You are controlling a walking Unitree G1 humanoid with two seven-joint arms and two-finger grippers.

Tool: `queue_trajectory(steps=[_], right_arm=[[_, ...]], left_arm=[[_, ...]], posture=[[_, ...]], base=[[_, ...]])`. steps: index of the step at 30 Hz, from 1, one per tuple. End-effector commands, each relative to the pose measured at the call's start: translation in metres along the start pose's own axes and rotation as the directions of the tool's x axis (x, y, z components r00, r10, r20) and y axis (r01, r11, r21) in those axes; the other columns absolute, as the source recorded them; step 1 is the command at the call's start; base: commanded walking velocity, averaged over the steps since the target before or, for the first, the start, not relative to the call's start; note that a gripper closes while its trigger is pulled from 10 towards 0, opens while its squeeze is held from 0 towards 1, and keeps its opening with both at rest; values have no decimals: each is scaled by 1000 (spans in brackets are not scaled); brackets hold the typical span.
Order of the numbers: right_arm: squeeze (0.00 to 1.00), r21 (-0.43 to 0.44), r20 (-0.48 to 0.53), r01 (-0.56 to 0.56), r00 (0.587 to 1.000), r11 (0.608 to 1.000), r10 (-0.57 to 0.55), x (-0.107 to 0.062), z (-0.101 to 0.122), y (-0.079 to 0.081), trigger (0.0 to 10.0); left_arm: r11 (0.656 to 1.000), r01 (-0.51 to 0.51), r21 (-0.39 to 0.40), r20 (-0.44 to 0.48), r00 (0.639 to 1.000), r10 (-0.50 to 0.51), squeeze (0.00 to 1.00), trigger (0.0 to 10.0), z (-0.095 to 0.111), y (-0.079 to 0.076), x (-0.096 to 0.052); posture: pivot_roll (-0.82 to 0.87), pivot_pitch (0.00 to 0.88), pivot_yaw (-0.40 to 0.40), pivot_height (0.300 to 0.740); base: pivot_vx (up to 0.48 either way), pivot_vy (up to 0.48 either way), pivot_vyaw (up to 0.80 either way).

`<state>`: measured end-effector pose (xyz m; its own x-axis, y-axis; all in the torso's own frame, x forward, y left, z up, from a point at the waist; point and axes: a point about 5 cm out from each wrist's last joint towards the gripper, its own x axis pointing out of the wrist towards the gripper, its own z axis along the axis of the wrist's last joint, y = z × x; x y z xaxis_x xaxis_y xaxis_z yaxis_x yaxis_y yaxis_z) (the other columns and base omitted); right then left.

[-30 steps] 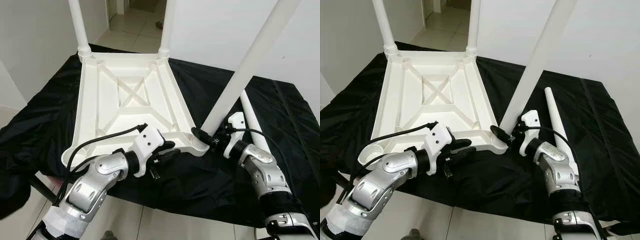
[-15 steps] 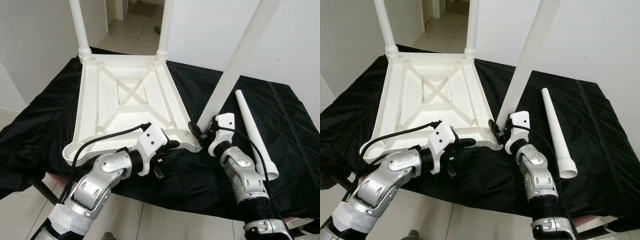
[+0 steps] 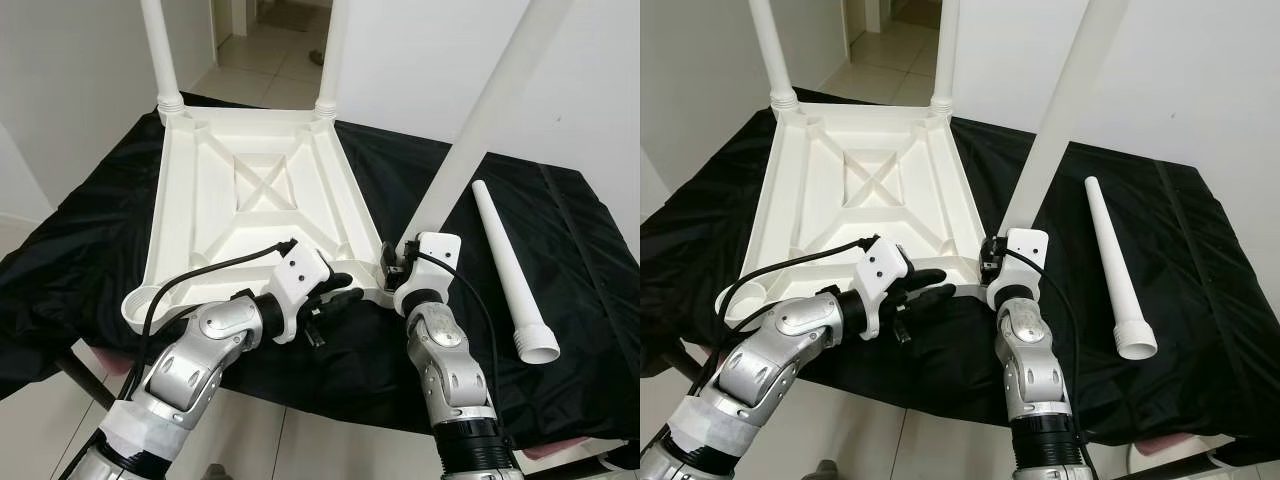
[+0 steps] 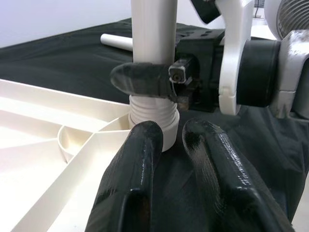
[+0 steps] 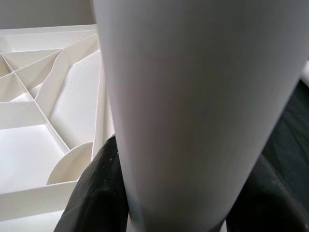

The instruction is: Building children table

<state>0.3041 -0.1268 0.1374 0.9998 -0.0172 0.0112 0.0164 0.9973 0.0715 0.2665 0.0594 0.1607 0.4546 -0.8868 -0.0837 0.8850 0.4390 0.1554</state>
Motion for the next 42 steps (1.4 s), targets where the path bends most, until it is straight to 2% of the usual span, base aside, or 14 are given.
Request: queue_trajectory(steps=[1,2,3,4,13,14,20,25,36,37,38,40,41,42], right_arm=[[0,1,-58,27,998,1000,-27,-3,-12,-10,10000],[0,1,-58,27,998,1000,-27,-3,-12,-10,10000],[149,0,-47,23,999,1000,-23,-3,-11,-11,10000],[1000,11,-28,2,1000,1000,-1,-2,-8,-12,10000],[1000,39,40,-168,985,985,166,5,6,-19,10000],[0,18,52,-219,975,975,218,8,10,-22,10000],[0,-13,51,-336,940,942,336,14,15,-30,10000],[0,-98,4,-547,835,831,550,17,12,-37,10000],[0,-128,-102,-704,710,699,696,20,1,-41,10000],[0,-127,-108,-713,701,690,705,22,0,-43,5020],[0,-127,-110,-719,695,684,710,23,-1,-44,1725],[0,-123,-109,-724,689,678,716,24,-1,-45,1725],[0,-116,-110,-734,679,669,726,24,-1,-45,0],[0,-110,-111,-742,671,662,733,24,-2,-45,0]], left_arm=[[1000,-1,6,-1,1000,1,0,10000,-2,3,-1],[1000,-1,6,-1,1000,1,0,10000,-2,3,-1],[1000,-14,5,-6,1000,14,0,10000,-3,5,-2],[1000,-27,1,-10,1000,27,0,10000,-3,7,-3],[996,-83,14,3,997,83,0,10000,-2,9,-4],[996,-86,24,5,996,86,0,10000,-2,8,-3],[997,-75,30,2,997,75,0,10000,-2,6,-2],[999,-48,-7,-8,999,48,0,10000,-2,5,2],[999,-39,-19,4,999,39,0,10000,1,4,4],[999,-41,-19,5,999,41,0,10000,2,5,3],[999,-43,-19,5,999,43,0,10000,2,5,3],[999,-44,-20,4,999,44,0,10000,2,6,3],[999,-44,-25,4,999,44,0,10000,2,6,3],[999,-44,-27,5,999,44,0,10000,3,6,3]], posture=[[122,0,-90,740],[122,0,-90,740],[122,0,-90,740],[123,0,-89,740],[123,0,-80,740],[125,0,-80,740],[126,0,-79,740],[131,0,-77,740],[143,4,-75,740],[146,5,-77,740],[146,5,-77,740],[146,5,-77,740],[144,6,-78,740],[142,6,-79,740]], base=[[0,0,0],[0,0,0],[0,0,0],[0,0,0],[0,0,0],[0,0,0],[0,0,0],[0,0,0],[0,0,0],[0,0,0],[0,0,0],[0,0,0],[0,0,0],[0,0,0]])
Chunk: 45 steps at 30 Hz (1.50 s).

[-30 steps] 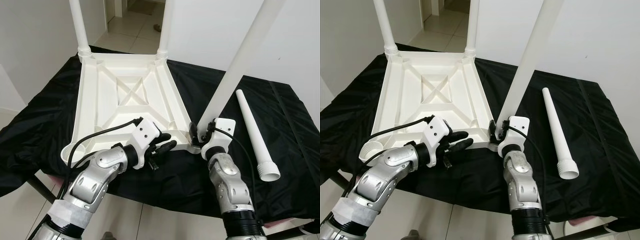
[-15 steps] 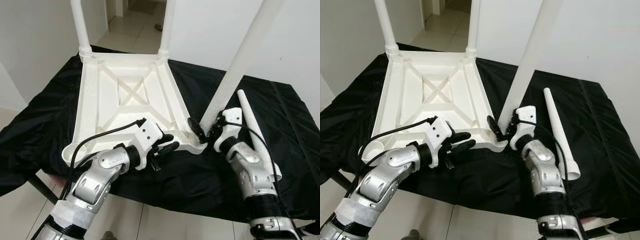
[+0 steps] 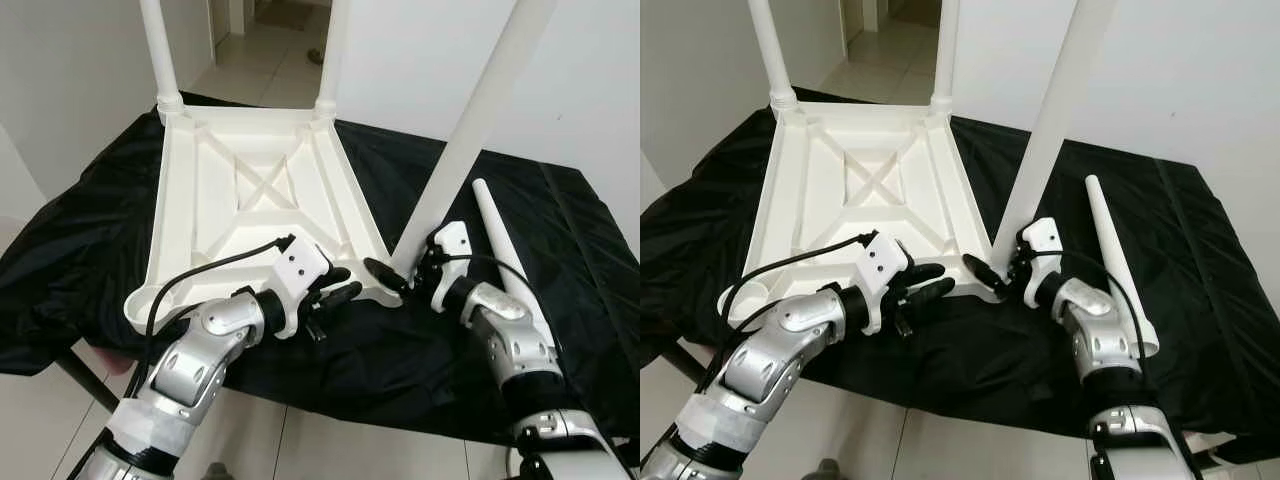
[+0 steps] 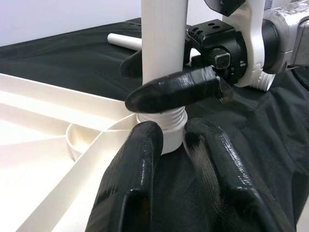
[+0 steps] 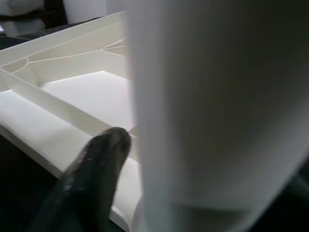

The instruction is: Building children table

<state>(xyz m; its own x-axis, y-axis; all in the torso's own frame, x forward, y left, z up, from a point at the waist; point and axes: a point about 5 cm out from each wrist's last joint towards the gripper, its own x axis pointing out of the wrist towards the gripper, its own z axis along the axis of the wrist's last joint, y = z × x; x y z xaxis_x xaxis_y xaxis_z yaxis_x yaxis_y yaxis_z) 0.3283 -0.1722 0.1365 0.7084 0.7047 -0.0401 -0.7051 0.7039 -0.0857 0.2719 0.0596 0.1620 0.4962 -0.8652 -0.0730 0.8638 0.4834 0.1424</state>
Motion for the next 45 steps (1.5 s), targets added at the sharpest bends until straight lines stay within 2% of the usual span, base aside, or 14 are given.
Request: queue_trajectory(steps=[1,11,17,19,22,26,29,32,35,40,41,42,43,45], right_arm=[[0,12,-9,-33,999,999,33,-1,-4,2,0],[0,20,6,16,1000,1000,-16,-6,-6,-1,0],[0,16,-17,218,976,976,-218,-9,-13,-6,0],[0,69,-40,374,927,925,-372,-9,-19,0,0],[0,85,-48,413,911,907,-410,-9,-21,3,0],[0,116,-109,645,764,756,-636,-8,-29,13,0],[0,129,-123,676,737,726,-665,-7,-30,17,0],[0,149,-154,745,667,650,-729,-2,-33,27,0],[0,187,-134,729,683,658,-718,12,-27,40,0],[0,194,-125,736,674,648,-728,8,-22,38,0],[0,193,-121,739,671,646,-731,8,-19,38,2039],[0,193,-117,740,670,645,-733,8,-17,38,2039],[0,192,-110,742,667,642,-737,8,-14,36,10000],[0,197,-98,738,670,646,-736,8,-13,34,10000]], left_arm=[[1000,4,-12,1,1000,-4,0,10000,2,1,1],[1000,2,-15,8,1000,-2,0,10000,3,0,3],[1000,11,-19,13,1000,-11,0,10000,3,-1,5],[1000,19,-18,13,1000,-19,0,10000,4,0,6],[1000,21,-17,13,1000,-21,0,10000,4,0,6],[1000,20,-17,15,1000,-20,0,10000,5,0,6],[1000,18,-18,16,1000,-18,0,10000,5,0,6],[1000,7,-22,16,1000,-6,0,10000,4,-1,4],[1000,-1,-28,15,1000,1,0,10000,3,-2,1],[1000,-4,-30,15,1000,4,0,10000,4,-2,2],[1000,-4,-27,21,1000,4,0,10000,6,0,2],[1000,-3,-25,27,1000,4,0,10000,9,0,2],[1000,-2,-25,33,999,3,0,10000,12,2,1],[1000,-5,-24,35,999,6,0,10000,11,4,1]], posture=[[139,7,-80,740],[131,5,-81,740],[118,4,-71,740],[117,3,-69,740],[117,4,-70,740],[129,6,-83,740],[134,6,-89,740],[147,9,-99,740],[149,10,-101,740],[148,4,-99,740],[148,4,-98,740],[147,6,-97,740],[141,7,-91,740],[141,7,-91,740]], base=[[0,0,0],[0,0,0],[0,0,0],[0,0,0],[0,0,0],[0,0,0],[0,0,0],[0,0,0],[0,0,0],[0,0,0],[0,0,0],[0,0,0],[0,0,0],[0,0,0]])
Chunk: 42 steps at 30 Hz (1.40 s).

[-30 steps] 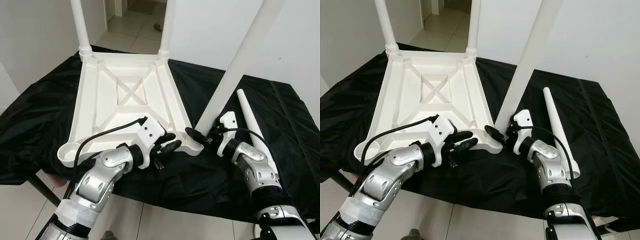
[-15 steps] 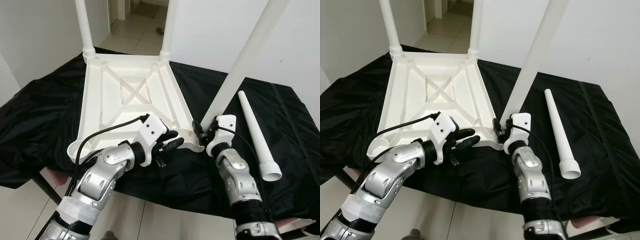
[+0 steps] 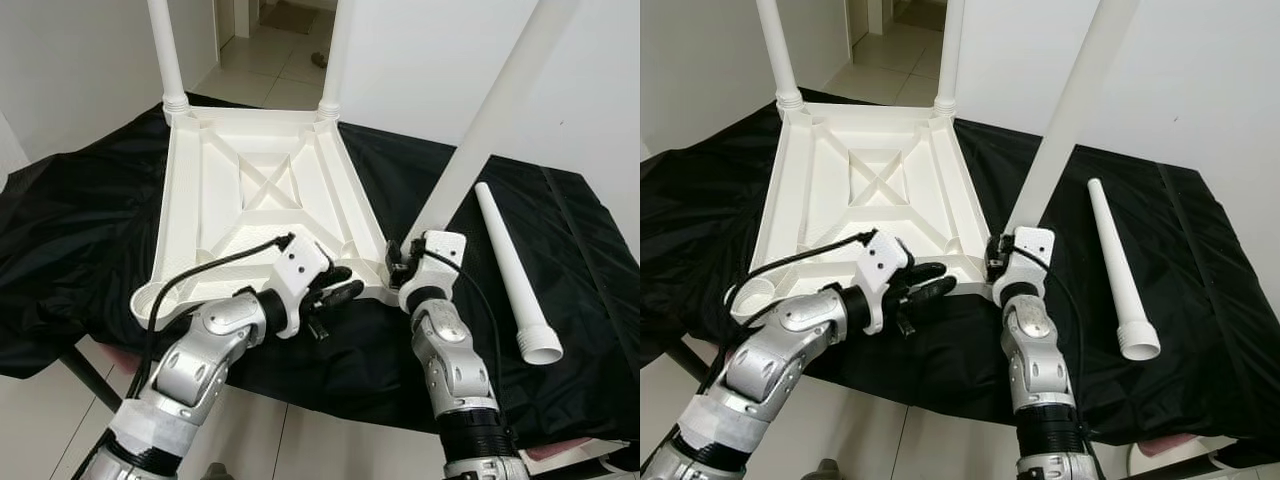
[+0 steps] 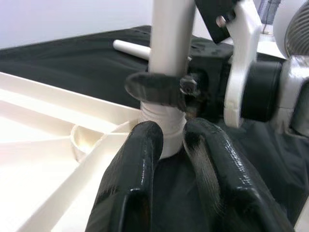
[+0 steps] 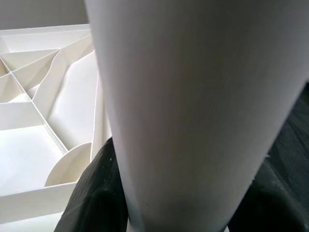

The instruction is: Building children table

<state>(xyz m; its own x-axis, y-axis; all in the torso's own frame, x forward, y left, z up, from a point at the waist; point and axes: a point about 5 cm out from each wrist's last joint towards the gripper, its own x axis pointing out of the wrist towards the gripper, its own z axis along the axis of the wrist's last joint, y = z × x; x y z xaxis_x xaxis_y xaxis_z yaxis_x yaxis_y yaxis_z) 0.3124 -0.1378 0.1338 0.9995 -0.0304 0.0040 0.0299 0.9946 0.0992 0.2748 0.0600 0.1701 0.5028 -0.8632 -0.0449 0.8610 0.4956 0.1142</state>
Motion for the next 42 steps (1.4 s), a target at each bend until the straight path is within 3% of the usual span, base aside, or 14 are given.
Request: queue_trajectory(steps=[1,2,5,10,13,15,16,24,29,30,31,32,33,42], right_arm=[[0,16,-56,26,998,1000,-25,-1,-12,-8,10000],[1000,8,-50,20,999,1000,-20,1,-11,-12,10000],[1000,1,-47,20,999,1000,-20,3,-11,-14,10000],[1000,-5,-25,-91,996,996,91,8,-4,-21,10000],[953,-10,-37,-254,967,967,254,11,0,-23,10000],[953,-10,-37,-254,967,967,254,11,0,-23,10000],[0,-34,-23,-346,938,938,345,11,5,-21,10000],[0,-119,-65,-596,803,794,593,10,5,-19,10000],[0,-134,-92,-623,782,771,616,15,3,-23,10000],[0,-154,-112,-628,778,763,618,16,1,-24,7765],[0,-150,-125,-634,773,759,622,17,-1,-27,3412],[0,-150,-125,-634,773,759,622,17,-1,-27,3412],[0,-145,-137,-636,771,758,621,17,-2,-31,0],[0,-109,-132,-608,793,786,595,13,-6,-45,0]], left_arm=[[1000,3,6,8,1000,-3,0,10000,3,2,1],[1000,-3,8,3,1000,3,0,10000,2,3,2],[1000,-8,9,-1,1000,8,0,10000,1,4,2],[1000,17,4,0,1000,-17,0,10000,0,0,4],[1000,20,2,4,1000,-20,0,10000,0,0,5],[1000,20,2,4,1000,-20,0,10000,0,0,5],[1000,17,3,3,1000,-17,0,10000,1,0,5],[1000,9,3,-4,1000,-9,0,10000,2,0,0],[1000,8,3,-8,1000,-8,0,10000,1,0,0],[1000,9,2,-7,1000,-9,0,10000,1,0,0],[1000,10,0,-7,1000,-10,0,10000,1,-1,-1],[1000,10,0,-7,1000,-10,0,10000,1,-1,-1],[1000,12,-1,-8,1000,-12,0,10000,1,-1,-1],[1000,23,4,-8,1000,-23,0,10000,2,0,1]], posture=[[141,7,-91,740],[135,5,-84,740],[132,4,-84,740],[124,0,-82,740],[130,0,-84,740],[130,0,-84,740],[138,0,-85,740],[170,0,-88,740],[167,0,-84,740],[167,0,-84,740],[165,0,-82,740],[165,0,-82,740],[162,0,-82,740],[150,0,-76,740]], base=[[0,0,0],[0,0,0],[0,0,0],[0,0,0],[0,0,0],[0,0,0],[0,0,0],[0,0,0],[0,0,0],[0,0,0],[0,0,0],[0,0,0],[0,0,0],[0,0,0]])
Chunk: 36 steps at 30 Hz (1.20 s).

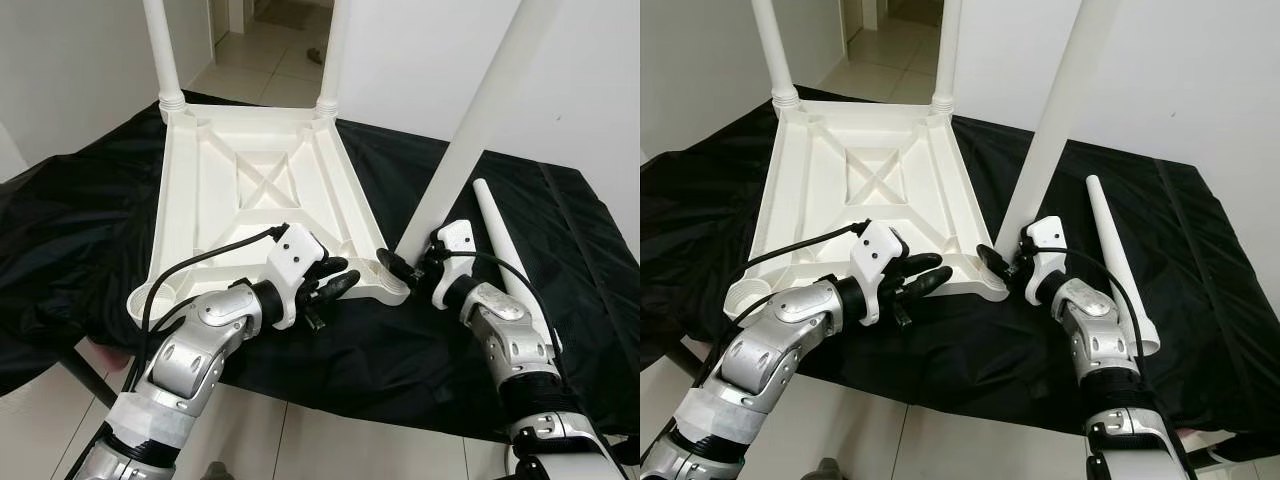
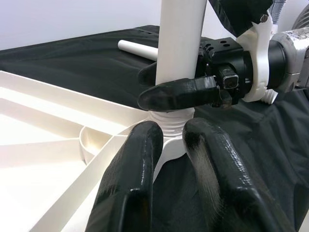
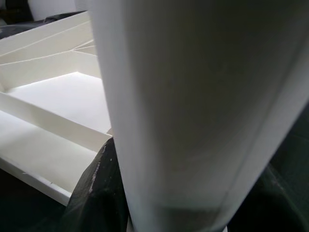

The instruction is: Building children table

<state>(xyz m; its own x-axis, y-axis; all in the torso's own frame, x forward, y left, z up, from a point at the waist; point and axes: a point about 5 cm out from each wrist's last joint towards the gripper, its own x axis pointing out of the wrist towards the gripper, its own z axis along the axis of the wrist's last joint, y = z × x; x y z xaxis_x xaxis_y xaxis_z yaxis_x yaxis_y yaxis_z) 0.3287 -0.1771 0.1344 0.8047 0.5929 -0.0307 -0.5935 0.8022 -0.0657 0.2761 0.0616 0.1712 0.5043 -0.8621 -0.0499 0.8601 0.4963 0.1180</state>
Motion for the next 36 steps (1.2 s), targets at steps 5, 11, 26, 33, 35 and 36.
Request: queue_trajectory(steps=[5,11,26,33,35,36], right_arm=[[0,52,-34,52,998,997,-51,-7,-13,-2,0],[0,70,-77,330,943,941,-325,-6,-22,-7,0],[0,146,-154,797,603,586,-782,-8,-31,8,0],[0,161,-120,775,630,611,-767,6,-22,19,0],[0,170,-104,769,635,616,-765,6,-19,19,10000],[0,174,-94,769,635,615,-767,6,-17,18,10000]], left_arm=[[1000,29,3,-3,1000,-29,0,10000,1,-2,3],[1000,28,9,-6,1000,-28,0,10000,1,-1,2],[1000,16,-3,-2,1000,-16,0,10000,0,-1,1],[1000,18,6,-7,1000,-18,0,10000,1,-1,0],[1000,15,6,-7,1000,-15,0,10000,1,0,0],[1000,12,6,-6,1000,-12,0,10000,1,0,0]], posture=[[148,0,-76,740],[148,0,-73,740],[154,0,-68,740],[164,0,-70,740],[166,0,-72,740],[166,0,-72,740]], base=[[0,0,0],[0,0,0],[0,0,0],[0,0,0],[0,0,0],[0,0,0]])
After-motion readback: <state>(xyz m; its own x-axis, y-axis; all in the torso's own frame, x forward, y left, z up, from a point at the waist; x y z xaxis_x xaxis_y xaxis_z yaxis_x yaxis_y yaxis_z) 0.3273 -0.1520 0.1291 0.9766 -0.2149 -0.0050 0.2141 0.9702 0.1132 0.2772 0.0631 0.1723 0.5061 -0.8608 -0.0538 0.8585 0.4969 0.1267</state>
